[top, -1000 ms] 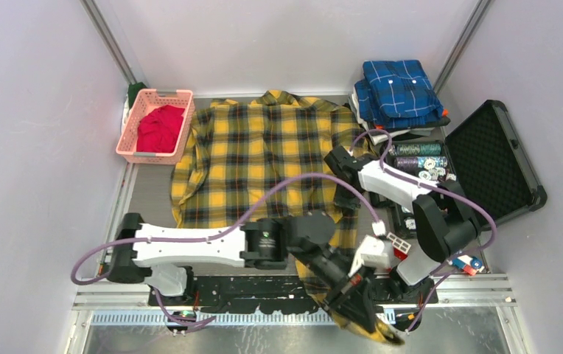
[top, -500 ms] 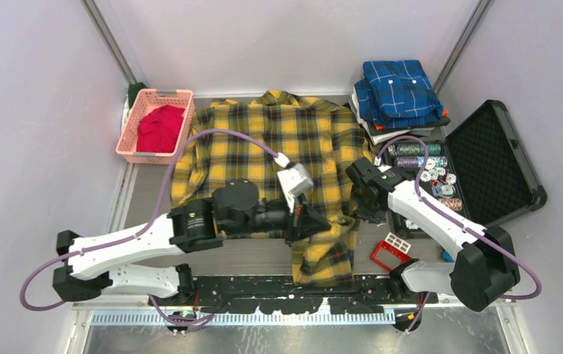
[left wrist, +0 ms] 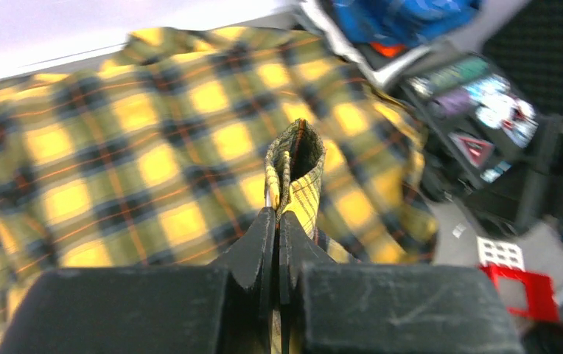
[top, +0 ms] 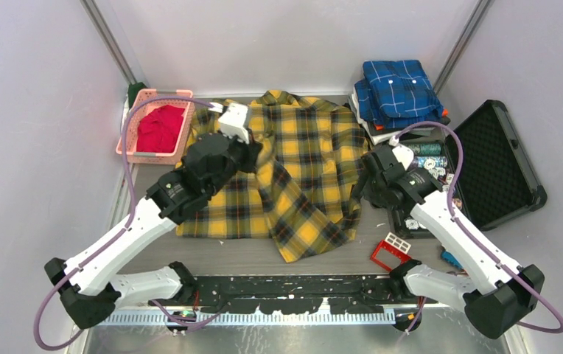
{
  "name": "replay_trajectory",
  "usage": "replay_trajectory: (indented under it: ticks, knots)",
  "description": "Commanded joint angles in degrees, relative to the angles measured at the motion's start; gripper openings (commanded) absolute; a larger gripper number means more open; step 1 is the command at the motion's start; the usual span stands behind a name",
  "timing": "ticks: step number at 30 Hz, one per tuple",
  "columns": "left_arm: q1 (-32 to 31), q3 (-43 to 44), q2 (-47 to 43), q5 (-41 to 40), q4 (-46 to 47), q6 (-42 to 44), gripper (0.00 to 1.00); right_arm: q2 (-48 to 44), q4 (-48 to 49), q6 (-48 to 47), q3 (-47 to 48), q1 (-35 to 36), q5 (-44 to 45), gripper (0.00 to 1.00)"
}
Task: Fold and stack the mixed laundry pile
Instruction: Fold the shirt at the center of the board.
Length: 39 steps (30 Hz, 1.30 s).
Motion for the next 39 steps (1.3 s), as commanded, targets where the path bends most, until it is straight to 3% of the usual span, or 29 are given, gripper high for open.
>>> replay_trajectory:
  ticks: [1, 6, 11, 17, 24, 30, 39]
  knots:
    - [8.0, -1.7, -2.7, -0.7, 0.4, -0.9, 0.0, 5.0, 5.8, -2.1, 3.7, 0.0, -1.2, 0.63]
    - [11.0, -5.7, -5.1, 4.5, 2.6, -3.0, 0.0, 15.9, 13.5, -2.4, 5.3, 0.0, -6.3, 0.52]
    - [11.0, -7.0, -7.7, 11.8, 4.7, -2.8, 0.0, 29.9, 15.5, -2.9, 8.0, -0.1, -6.5, 0.25]
    - [11.0, -7.0, -10.7, 17.4, 7.3, -1.3, 0.0, 34.4, 13.6, -2.8, 4.1, -2.5, -6.0, 0.17]
    - [11.0, -4.2, -9.7, 13.3, 6.2, -1.0, 0.0, 22.8, 5.8, -0.6, -3.5, -3.1, 1.3, 0.19]
    - [11.8, 0.0, -7.7, 9.0, 7.3, 1.0, 0.0, 18.0, 6.7, 0.6, -9.9, -5.9, -0.8, 0.23]
    - [17.1, 11.2, 7.3, 13.3, 10.4, 4.3, 0.0, 14.4, 7.2, 1.5, -11.5, -6.0, 0.6, 0.23]
